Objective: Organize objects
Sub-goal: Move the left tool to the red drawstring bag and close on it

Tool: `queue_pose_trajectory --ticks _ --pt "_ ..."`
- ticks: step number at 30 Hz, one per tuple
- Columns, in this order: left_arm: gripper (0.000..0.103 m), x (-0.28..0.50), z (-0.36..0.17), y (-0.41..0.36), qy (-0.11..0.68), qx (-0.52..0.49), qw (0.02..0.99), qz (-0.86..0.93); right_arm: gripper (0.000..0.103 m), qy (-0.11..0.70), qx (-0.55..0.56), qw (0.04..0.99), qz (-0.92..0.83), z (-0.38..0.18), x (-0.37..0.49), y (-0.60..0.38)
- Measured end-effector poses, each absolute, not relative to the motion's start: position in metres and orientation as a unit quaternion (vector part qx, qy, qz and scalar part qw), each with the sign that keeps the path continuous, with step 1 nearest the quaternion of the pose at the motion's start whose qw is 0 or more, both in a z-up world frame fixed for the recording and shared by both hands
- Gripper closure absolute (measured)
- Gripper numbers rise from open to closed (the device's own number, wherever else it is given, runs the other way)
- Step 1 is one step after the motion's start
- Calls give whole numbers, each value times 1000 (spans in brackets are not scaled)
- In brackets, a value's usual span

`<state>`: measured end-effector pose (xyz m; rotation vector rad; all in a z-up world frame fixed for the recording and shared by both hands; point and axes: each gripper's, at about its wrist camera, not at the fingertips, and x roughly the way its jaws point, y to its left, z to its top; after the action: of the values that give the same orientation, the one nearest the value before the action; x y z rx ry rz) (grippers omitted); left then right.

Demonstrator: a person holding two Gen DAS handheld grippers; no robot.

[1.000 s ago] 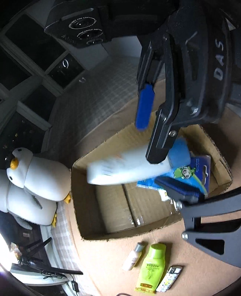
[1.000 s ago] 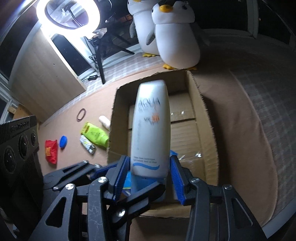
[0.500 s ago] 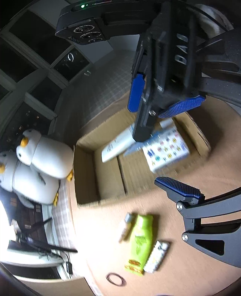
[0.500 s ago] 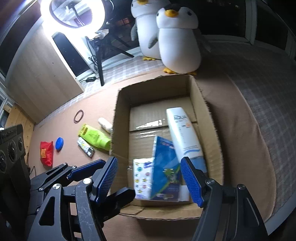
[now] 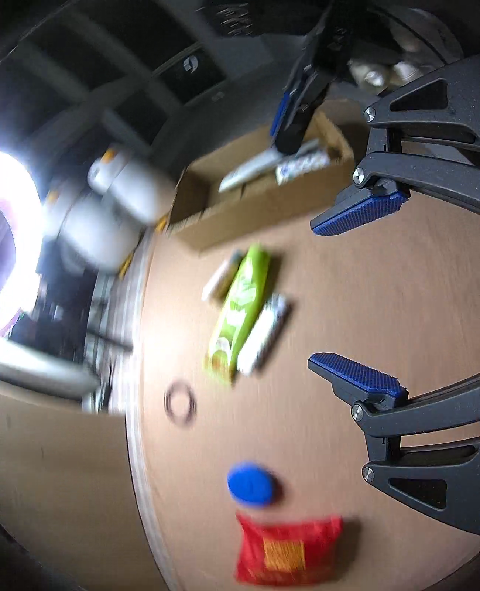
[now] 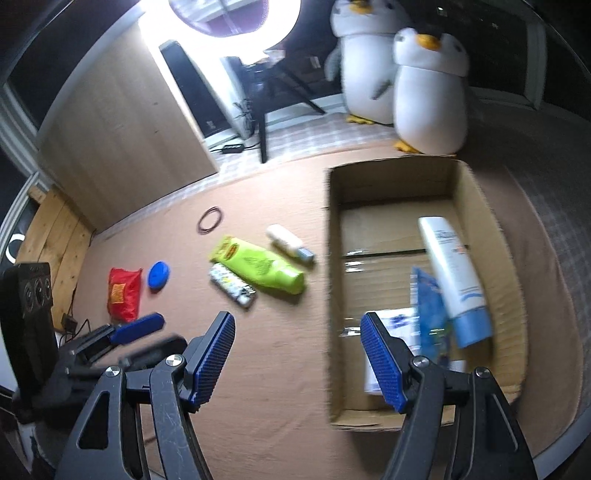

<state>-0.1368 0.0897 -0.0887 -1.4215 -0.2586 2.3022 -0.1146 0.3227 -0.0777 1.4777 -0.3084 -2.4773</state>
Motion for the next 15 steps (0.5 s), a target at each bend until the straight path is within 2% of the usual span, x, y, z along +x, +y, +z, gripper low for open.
queue_pose_trajectory --ticks 15 --pt "31 -180 -103 -87 -150 -505 50 848 36 -80 495 155 -851 -80 -94 225"
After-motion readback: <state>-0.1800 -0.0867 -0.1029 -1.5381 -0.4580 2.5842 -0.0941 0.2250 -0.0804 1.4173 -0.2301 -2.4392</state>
